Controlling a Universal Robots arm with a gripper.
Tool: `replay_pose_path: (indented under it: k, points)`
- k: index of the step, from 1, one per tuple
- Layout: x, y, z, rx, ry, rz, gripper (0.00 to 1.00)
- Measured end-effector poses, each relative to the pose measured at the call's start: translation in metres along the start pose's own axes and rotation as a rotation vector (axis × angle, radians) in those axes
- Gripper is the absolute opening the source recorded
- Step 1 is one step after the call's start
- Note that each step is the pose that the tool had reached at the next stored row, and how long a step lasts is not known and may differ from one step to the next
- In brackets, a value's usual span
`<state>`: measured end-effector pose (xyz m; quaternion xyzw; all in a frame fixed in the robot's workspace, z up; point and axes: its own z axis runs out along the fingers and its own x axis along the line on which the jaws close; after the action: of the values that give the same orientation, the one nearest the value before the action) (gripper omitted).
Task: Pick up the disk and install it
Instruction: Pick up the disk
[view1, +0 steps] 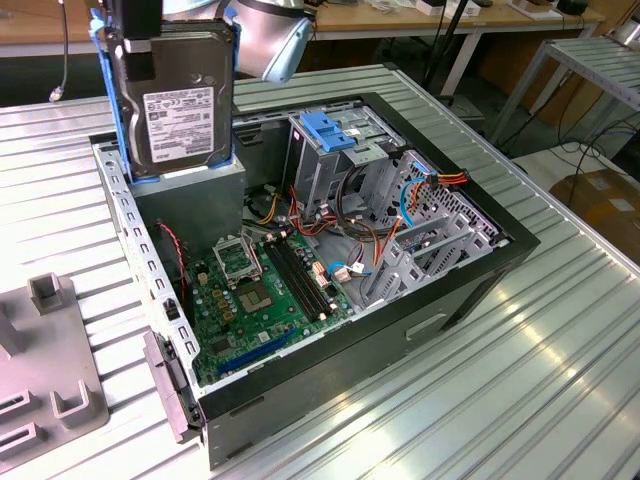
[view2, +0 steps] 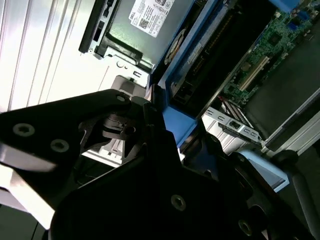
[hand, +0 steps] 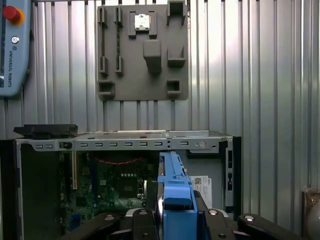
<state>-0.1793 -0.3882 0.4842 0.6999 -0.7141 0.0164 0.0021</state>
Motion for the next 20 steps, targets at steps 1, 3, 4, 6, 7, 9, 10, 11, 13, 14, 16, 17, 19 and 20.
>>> replay_pose_path:
  k: [1,3,4,6,7,9,10,11,13,14,16,17,19,20]
  points:
    - [0.0,-0.0045,0.0001,0.0,0.0,0.0,0.37]
    - [-0.0001,-0.0143,0.0006,0.0,0.0,0.0,0.37]
    - [-0.0002,-0.0208,0.0008,0.0,0.0,0.0,0.37]
    - [-0.0003,-0.0306,0.0012,0.0001,-0.0001,0.0,0.37]
    - [-0.0003,-0.035,0.0013,0.0,0.0,0.0,0.37]
    - [-0.0004,-0.0438,0.0016,-0.0001,0.0001,0.0,0.37]
    - [-0.0005,-0.0473,0.0018,-0.0001,0.0001,0.0,0.37]
    - [-0.0005,-0.0506,0.0019,-0.0001,0.0001,0.0,0.37]
    - [-0.0004,-0.0547,0.0022,0.0,-0.0001,0.0,0.37]
    - [-0.0003,-0.0557,0.0023,0.0001,-0.0001,0.0,0.37]
    - [0.0008,-0.057,0.0025,0.0,0.0001,0.0,0.37]
    - [0.0019,-0.0575,0.0027,0.0,0.0,0.0,0.37]
    - [0.0052,-0.0582,0.0031,0.0001,-0.0001,0.0,0.37]
    - [0.0068,-0.0585,0.0031,0.0,0.0,0.0,0.37]
